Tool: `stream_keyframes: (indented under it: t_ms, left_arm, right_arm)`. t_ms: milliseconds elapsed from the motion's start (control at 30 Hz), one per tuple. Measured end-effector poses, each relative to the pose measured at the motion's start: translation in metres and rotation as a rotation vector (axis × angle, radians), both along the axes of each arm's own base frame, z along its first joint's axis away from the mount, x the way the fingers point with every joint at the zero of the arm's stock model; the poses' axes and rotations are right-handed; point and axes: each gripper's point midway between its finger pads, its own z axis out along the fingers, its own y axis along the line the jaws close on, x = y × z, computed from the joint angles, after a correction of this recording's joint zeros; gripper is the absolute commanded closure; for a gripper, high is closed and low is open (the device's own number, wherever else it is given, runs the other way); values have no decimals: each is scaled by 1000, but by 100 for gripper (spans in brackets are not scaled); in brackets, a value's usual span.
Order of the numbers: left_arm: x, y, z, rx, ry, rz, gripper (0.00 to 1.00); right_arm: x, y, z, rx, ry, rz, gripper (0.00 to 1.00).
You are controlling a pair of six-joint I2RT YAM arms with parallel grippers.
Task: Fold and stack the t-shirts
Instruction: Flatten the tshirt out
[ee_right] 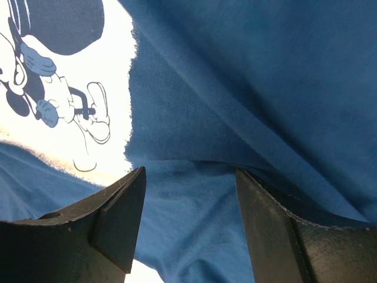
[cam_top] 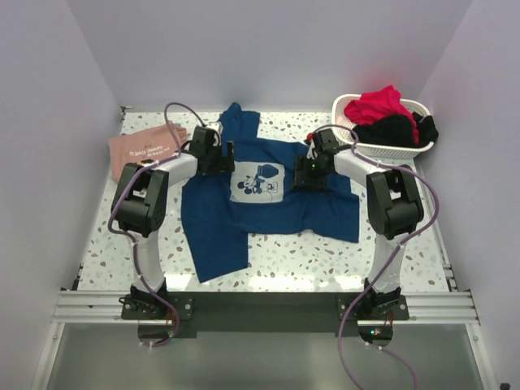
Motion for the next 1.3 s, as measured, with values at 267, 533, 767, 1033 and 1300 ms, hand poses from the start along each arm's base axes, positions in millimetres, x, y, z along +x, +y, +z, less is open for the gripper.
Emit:
stream_keyframes:
  t_ms: [267, 533, 767, 1033, 1300]
  left_arm:
    - [34, -3, 1, 13, 5, 8, 0]
    - [49, 1, 4, 35, 31, 4, 0]
    - [28, 17, 28, 103, 7, 31, 0]
    - [-41, 5, 87, 94, -111, -4, 0]
    - [-119, 8, 7, 82, 92, -48, 0]
  right_arm:
    - [27, -7, 1, -4, -4, -29, 32]
    - [45, -14, 4, 0, -19, -44, 31]
    - [45, -12, 8, 5, -36, -5, 29]
    - [7, -16, 38, 5, -71, 29, 28]
    - [-49, -34, 17, -36, -4, 26, 28]
